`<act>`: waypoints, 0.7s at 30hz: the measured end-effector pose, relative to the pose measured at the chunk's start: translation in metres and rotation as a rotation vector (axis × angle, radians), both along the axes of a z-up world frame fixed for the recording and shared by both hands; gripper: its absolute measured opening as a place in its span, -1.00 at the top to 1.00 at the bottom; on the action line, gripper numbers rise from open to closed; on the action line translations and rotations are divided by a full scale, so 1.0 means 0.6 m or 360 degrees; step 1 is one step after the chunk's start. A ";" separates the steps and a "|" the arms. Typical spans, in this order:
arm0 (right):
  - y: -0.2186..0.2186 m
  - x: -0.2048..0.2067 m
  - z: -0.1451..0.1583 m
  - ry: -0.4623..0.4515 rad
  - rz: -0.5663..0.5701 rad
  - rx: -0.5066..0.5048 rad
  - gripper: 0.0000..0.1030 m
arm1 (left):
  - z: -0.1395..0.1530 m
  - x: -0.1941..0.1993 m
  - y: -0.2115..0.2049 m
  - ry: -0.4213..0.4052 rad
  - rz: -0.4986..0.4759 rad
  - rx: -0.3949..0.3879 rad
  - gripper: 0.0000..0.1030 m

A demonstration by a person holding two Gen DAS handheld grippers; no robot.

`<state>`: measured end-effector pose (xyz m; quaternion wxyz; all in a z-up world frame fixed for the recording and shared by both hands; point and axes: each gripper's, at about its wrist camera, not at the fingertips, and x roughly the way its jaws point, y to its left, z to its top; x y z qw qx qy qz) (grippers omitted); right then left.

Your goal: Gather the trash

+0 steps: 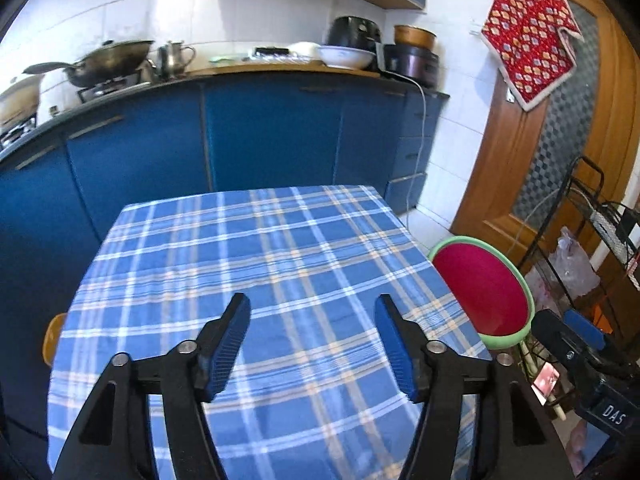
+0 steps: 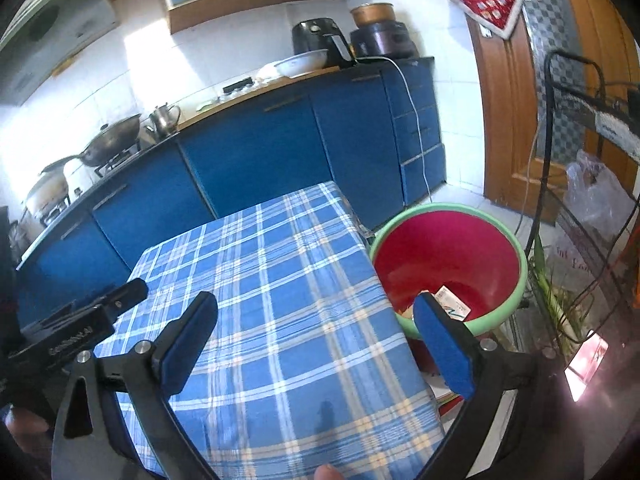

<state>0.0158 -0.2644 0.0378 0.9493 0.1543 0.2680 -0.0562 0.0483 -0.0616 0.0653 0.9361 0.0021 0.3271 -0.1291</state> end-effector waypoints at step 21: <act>0.069 -0.015 0.020 -0.0070 -0.0006 -0.0223 -0.97 | 0.003 -0.038 0.076 -0.0045 0.0234 -0.0061 -0.54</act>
